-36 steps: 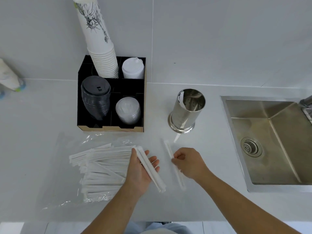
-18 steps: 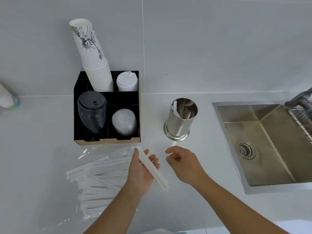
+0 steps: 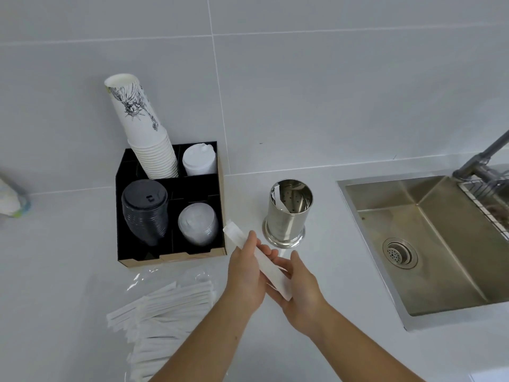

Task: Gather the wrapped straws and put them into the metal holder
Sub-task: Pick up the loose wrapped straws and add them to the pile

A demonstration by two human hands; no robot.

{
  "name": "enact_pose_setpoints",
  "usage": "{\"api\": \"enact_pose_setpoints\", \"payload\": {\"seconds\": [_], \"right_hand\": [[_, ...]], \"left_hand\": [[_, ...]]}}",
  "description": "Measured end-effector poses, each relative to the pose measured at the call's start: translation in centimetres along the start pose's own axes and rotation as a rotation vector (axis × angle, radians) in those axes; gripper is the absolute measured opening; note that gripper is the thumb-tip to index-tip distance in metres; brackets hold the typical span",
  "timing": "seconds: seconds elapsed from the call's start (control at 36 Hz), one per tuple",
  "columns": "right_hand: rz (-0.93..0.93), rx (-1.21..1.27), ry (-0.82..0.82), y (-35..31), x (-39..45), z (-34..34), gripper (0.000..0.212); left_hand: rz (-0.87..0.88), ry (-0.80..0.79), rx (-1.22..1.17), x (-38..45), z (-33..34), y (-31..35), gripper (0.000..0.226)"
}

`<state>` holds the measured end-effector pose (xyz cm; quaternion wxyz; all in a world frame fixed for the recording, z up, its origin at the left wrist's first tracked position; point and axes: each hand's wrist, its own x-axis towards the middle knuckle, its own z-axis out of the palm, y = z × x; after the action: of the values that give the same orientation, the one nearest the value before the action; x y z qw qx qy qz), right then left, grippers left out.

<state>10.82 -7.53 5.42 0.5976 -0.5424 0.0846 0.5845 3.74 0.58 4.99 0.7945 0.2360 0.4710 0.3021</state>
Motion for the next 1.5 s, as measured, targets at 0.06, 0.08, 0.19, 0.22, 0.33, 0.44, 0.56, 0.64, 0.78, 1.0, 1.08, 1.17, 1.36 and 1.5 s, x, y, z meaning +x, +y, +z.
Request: {"api": "enact_pose_setpoints", "payload": {"seconds": [0.06,0.08,0.19,0.22,0.33,0.44,0.56,0.64,0.78,1.0,1.08,1.17,1.36,1.5], "right_hand": [[-0.020,-0.043,-0.037,-0.7,0.1,-0.3,0.052],[-0.028,-0.070,-0.055,-1.2,0.1,-0.5,0.051],[-0.079,-0.235,-0.185,-3.3,-0.1,-1.0,0.026],[-0.117,-0.294,-0.221,-3.9,-0.3,-1.1,0.021],[-0.297,-0.441,-0.263,-6.1,-0.8,-0.8,0.019],[-0.492,-0.541,-0.241,-7.9,-1.0,-0.4,0.017],[-0.672,-0.729,-0.238,-9.2,-0.8,0.2,0.025],[-0.810,-0.912,-0.193,-10.2,-0.2,0.4,0.022],[-0.855,-0.966,-0.264,-12.2,0.6,0.7,0.026],[-0.967,-1.140,-0.306,-15.1,2.2,1.1,0.015],[-0.971,-1.175,-0.314,-15.9,2.9,0.8,0.021],[-0.979,-1.216,-0.294,-16.2,3.8,0.7,0.024],[-0.993,-1.322,-0.258,-16.4,5.3,1.5,0.024],[-0.966,-1.409,-0.242,-17.0,6.3,2.1,0.022]], "left_hand": [[0.075,-0.006,0.098,-0.1,0.4,0.4,0.025],[0.116,-0.012,0.156,0.0,0.6,0.6,0.026],[0.259,0.001,0.360,0.0,1.7,1.8,0.045],[0.287,0.008,0.388,0.0,2.1,2.1,0.044],[0.381,-0.011,0.471,0.3,3.5,3.3,0.033],[0.449,-0.044,0.508,0.7,4.7,4.3,0.037],[0.490,-0.077,0.518,1.1,6.0,5.3,0.038],[0.493,-0.094,0.580,1.4,6.9,6.1,0.037],[0.505,-0.131,0.684,2.1,8.4,7.9,0.045],[0.428,-0.245,0.712,3.4,9.7,11.3,0.029],[0.461,-0.334,0.705,3.8,9.6,13.0,0.017],[0.522,-0.348,0.693,4.1,9.5,14.5,0.006],[0.610,-0.357,0.850,4.7,9.4,15.8,0.015],[0.683,-0.363,0.989,5.2,9.9,15.5,0.009]]}}
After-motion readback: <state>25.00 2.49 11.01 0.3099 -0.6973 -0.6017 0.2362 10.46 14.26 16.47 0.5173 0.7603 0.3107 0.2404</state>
